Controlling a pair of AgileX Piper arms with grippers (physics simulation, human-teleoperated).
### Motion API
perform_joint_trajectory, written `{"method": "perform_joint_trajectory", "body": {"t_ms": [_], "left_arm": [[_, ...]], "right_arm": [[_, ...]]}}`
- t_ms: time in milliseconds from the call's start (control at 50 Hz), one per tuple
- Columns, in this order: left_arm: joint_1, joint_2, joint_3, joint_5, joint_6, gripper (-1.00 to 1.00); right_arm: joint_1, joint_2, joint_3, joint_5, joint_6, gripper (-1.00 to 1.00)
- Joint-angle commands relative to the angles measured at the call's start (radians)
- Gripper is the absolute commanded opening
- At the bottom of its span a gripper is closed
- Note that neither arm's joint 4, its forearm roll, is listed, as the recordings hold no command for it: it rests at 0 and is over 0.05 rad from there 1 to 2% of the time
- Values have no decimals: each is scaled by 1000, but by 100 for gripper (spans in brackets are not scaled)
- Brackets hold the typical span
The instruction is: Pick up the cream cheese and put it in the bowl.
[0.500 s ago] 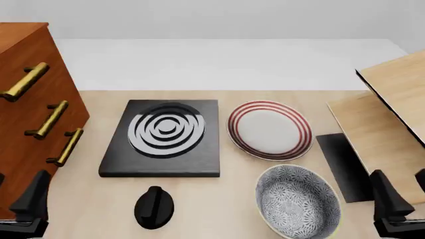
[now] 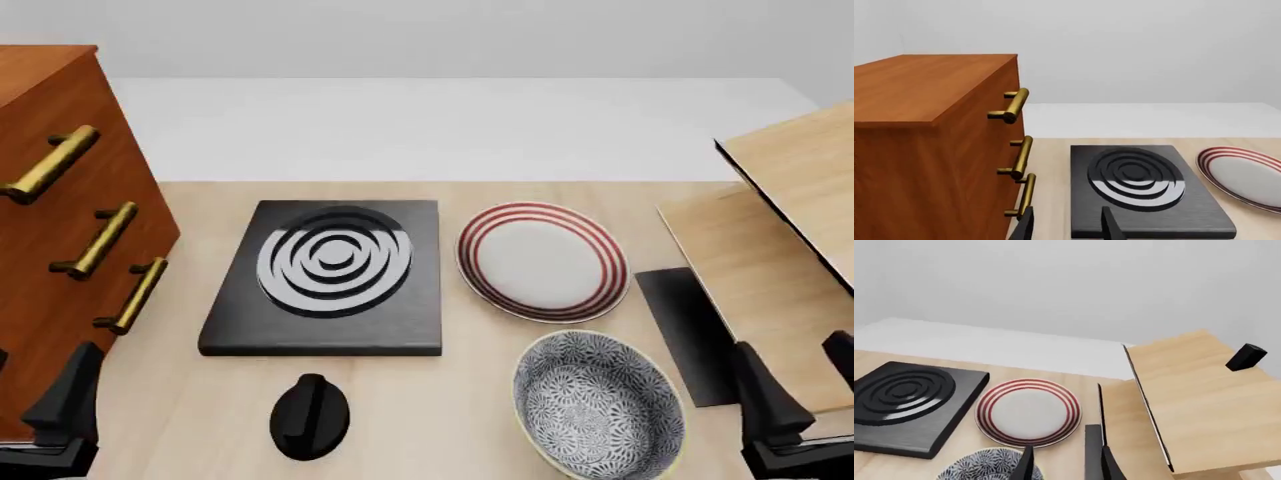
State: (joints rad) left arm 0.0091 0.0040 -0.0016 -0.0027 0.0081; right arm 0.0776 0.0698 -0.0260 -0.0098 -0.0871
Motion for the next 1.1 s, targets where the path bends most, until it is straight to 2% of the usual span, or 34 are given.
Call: {"method": "perform_joint_trajectory", "body": {"t_ms": [20,60,80,120,180,220,260,300,440,480,820,1100], "left_arm": [[-2,-2,1,1,4,100],[-2,-2,1,1,3,100],[-2,-2,1,0,3,100],[-3,-2,1,0,2,100],[-6,-3,1,-2,4,100],[-9,-2,1,-3,4,100],[-9,-2,1,-4,5,100],[-9,-2,1,-6,5,100],[-4,-3,1,-9,8,100],[-4,-3,1,-9,9,100],[9,-4,1,-25,13,100],[13,-4,-4,-28,18,100]], "right_arm": [[86,26,-80,47,-100,100],[117,30,-126,84,-97,100],[135,25,-153,106,-125,100],[161,41,-174,121,-127,100],[198,66,-210,144,-163,100],[223,87,-220,145,-207,100],[242,122,-238,146,-205,100],[265,133,-241,142,-249,100],[348,206,-285,159,-300,100],[360,216,-293,164,-299,100],[552,370,-361,183,-480,100],[662,494,-391,173,-545,100]]}}
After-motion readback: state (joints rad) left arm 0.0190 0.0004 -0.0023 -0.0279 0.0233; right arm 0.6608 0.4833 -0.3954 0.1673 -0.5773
